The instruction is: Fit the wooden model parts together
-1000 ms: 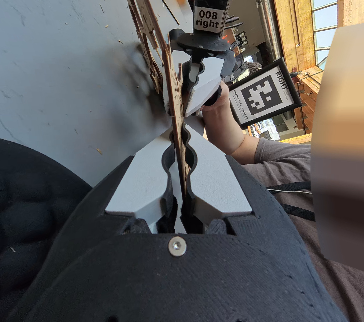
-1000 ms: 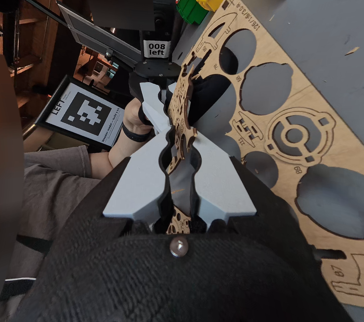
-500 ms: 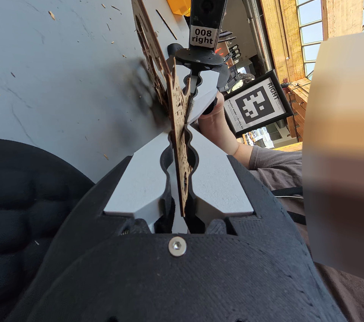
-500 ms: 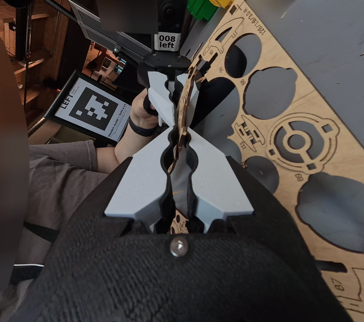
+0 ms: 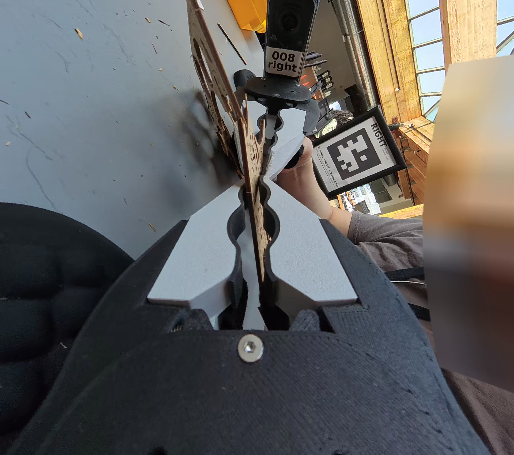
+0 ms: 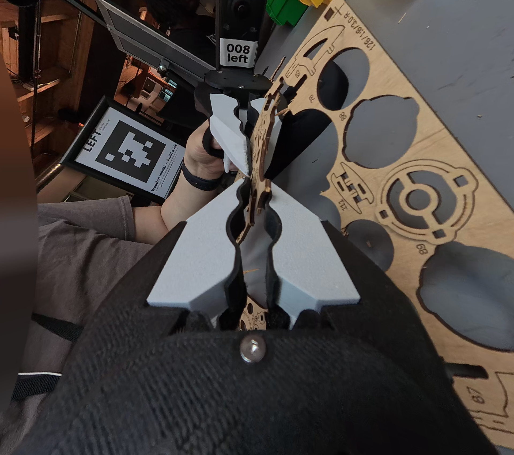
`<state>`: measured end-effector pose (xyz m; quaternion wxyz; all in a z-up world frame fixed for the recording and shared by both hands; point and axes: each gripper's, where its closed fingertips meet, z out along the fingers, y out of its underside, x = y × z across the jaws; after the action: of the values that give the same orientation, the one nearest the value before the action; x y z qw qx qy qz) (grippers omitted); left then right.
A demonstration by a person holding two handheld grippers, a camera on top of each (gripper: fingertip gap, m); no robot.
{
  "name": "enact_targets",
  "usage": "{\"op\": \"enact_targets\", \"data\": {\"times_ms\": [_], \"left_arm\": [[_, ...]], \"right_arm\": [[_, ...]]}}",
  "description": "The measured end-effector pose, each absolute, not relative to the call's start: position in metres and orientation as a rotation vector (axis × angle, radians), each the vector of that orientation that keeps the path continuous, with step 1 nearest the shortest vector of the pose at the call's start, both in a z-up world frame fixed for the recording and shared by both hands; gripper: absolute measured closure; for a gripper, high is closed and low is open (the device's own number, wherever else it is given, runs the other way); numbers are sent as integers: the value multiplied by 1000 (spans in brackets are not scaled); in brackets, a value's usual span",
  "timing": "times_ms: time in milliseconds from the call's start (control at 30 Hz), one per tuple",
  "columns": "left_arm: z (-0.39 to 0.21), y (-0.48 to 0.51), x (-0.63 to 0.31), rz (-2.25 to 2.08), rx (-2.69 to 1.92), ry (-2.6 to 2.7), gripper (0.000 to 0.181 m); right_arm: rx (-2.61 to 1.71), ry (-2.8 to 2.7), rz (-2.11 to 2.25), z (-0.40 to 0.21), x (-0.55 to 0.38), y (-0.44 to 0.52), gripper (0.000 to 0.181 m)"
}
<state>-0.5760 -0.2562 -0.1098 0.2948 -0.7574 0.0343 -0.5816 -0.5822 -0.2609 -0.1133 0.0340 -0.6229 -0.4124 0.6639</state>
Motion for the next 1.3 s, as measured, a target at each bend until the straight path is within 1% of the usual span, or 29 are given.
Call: {"op": "enact_targets", "data": {"times_ms": [100, 367, 833, 1067, 1133, 1300], "left_arm": [[-108, -256, -576, -1550, -2006, 89, 180], [-112, -257, -576, -1544, -2029, 72, 180], [-124, -255, -579, -1388, -2097, 67, 180], [-129, -254, -581, -1342, -2126, 66, 180], [-120, -256, -578, -1410, -2066, 87, 180], [-119, -256, -577, -1430, -2059, 95, 180]], "right_arm": [[-1936, -1257, 2039, -115, -583, -260, 173], [-1993, -1248, 2053, -119, -583, -261, 176], [-2098, -1222, 2003, -130, -586, -259, 177], [-2113, -1235, 1936, -135, -587, -258, 176], [-2025, -1223, 2062, -122, -585, -261, 176], [-2049, -1195, 2024, -124, -584, -259, 173]]}}
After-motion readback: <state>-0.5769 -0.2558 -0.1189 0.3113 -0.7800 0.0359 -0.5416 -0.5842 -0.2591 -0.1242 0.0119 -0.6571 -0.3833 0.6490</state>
